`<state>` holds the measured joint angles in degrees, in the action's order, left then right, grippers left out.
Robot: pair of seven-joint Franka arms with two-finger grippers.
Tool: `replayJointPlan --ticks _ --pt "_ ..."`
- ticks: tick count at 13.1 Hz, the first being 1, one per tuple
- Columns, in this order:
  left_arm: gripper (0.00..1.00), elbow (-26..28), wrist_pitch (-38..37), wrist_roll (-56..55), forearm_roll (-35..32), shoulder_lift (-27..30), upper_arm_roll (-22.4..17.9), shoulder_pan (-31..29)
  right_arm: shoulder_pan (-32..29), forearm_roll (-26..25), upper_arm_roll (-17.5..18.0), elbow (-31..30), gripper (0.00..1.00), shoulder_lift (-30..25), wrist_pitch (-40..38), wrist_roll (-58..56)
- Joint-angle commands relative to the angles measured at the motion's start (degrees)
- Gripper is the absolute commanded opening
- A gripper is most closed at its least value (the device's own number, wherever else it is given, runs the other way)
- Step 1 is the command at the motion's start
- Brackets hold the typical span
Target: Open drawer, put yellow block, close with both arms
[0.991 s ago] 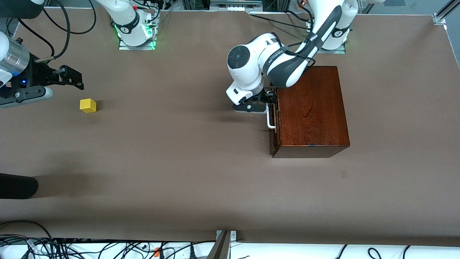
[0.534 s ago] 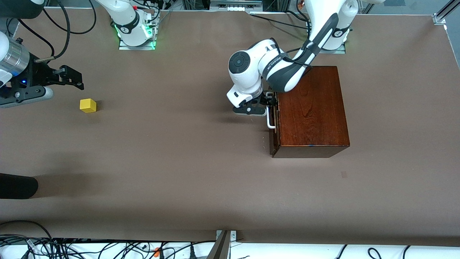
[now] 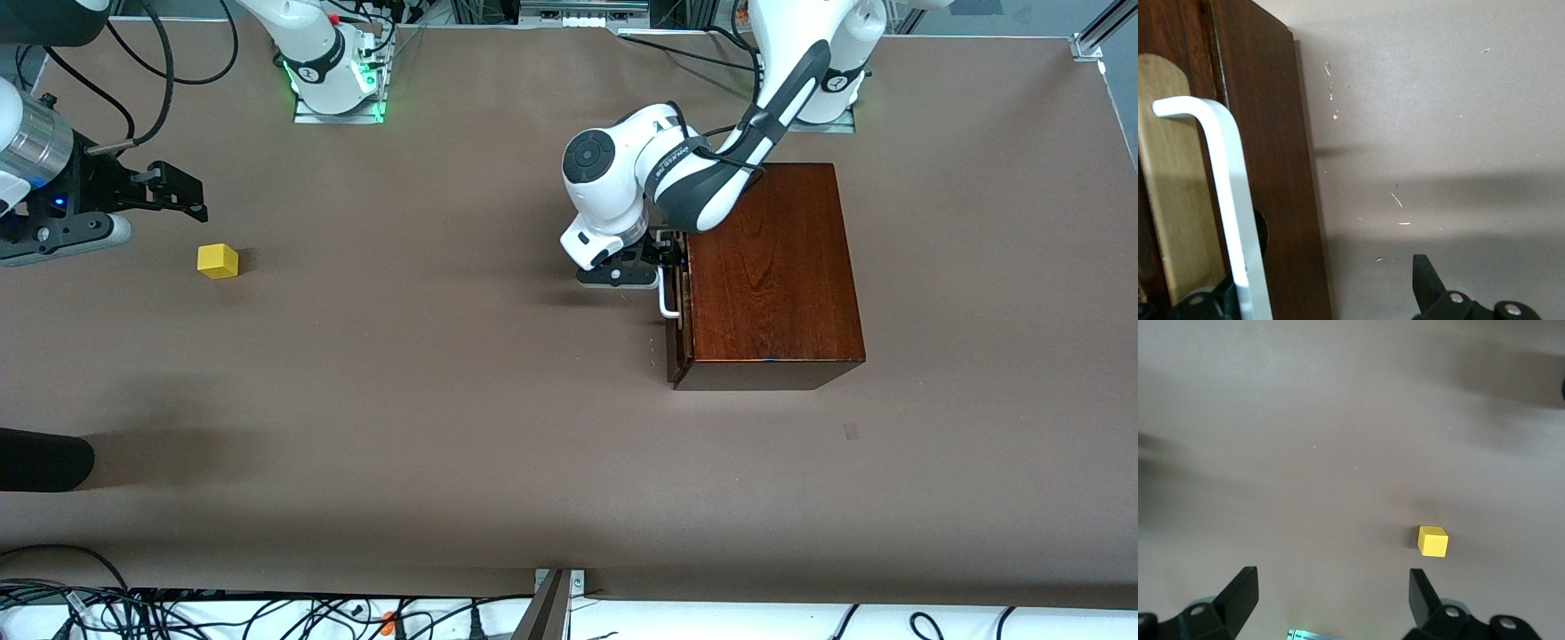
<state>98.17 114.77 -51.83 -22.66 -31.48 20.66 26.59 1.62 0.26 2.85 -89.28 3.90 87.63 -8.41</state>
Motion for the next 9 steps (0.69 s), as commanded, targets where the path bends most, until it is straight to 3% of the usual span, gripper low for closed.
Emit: replayJointPlan --ticks 1,9 --pt "1.0 -0.96 7.29 -2.3 -0.37 -1.92 0.34 1.61 -0.13 0.8 -0.03 0.95 1.0 0.14 -0.96 -0.03" --pt "1.0 -5.96 8.62 -3.54 2.53 -5.08 0.34 5.84 -0.57 0.53 -0.38 0.94 1.0 0.67 -0.96 -0.46"
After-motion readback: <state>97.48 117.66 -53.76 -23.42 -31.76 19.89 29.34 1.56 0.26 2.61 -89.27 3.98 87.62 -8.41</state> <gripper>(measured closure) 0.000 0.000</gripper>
